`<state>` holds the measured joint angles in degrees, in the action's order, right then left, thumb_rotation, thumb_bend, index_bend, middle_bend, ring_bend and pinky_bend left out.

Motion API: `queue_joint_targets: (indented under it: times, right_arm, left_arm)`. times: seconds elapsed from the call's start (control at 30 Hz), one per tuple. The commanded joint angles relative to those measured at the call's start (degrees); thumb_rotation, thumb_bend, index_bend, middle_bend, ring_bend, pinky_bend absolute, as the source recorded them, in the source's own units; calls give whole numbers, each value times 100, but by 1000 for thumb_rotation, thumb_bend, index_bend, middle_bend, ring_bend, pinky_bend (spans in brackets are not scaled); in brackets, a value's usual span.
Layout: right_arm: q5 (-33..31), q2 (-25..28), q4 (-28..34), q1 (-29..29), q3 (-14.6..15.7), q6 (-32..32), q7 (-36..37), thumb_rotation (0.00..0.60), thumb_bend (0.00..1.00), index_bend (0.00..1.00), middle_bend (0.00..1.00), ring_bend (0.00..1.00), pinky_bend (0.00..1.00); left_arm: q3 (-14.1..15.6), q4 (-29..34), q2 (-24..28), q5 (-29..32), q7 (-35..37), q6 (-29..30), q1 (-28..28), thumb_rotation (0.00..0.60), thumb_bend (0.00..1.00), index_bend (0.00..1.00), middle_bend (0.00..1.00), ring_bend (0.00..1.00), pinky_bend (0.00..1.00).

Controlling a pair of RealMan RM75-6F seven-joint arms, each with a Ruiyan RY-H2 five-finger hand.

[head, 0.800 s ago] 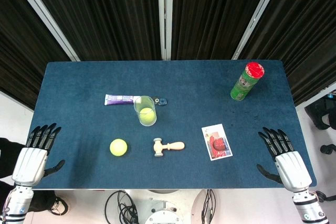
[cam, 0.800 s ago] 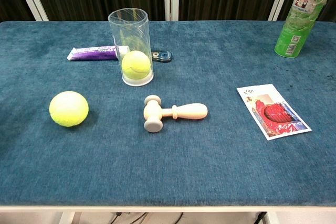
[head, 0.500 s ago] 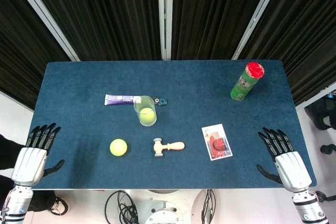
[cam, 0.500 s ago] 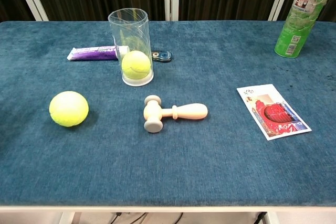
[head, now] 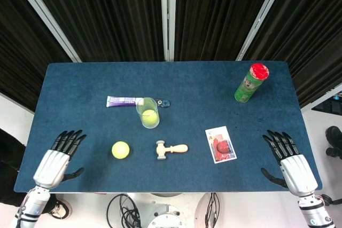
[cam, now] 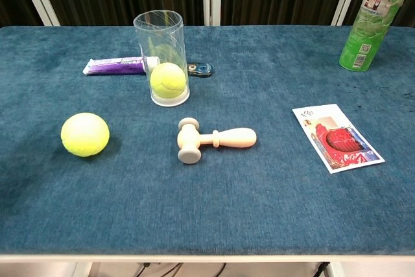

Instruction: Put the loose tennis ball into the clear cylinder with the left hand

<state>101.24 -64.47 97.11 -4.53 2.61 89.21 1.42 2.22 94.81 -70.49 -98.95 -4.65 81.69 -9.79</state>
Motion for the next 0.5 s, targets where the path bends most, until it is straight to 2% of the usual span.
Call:
queue_joint_targets:
  times: [0.03,0.23,0.37,0.5]
  right_arm:
    - [-16,33,10,16,-10,41,48,600,176,0,0,0,0]
    - [-25,81,-6,55,-15,123,152,600,176,0,0,0,0]
    - [-37,117,-6,54,-9,109,215,600,176,0,0,0,0]
    - [-1,156,54,57,16,94,197,600,176,0,0,0,0]
  left_arm:
    - [-38,-53,-321,20,-3,-568,-388,600,160,63,8,0,0]
    - [-165,-383,-849,320,64,-1324,-848,600,161,63,8,0,0]
    - [-243,-549,-1063,384,-353,-1487,-1013,600,159,63,8,0,3]
    - [-322,-578,-1195,581,-591,-1701,-1164,600,160,63,8,0,98]
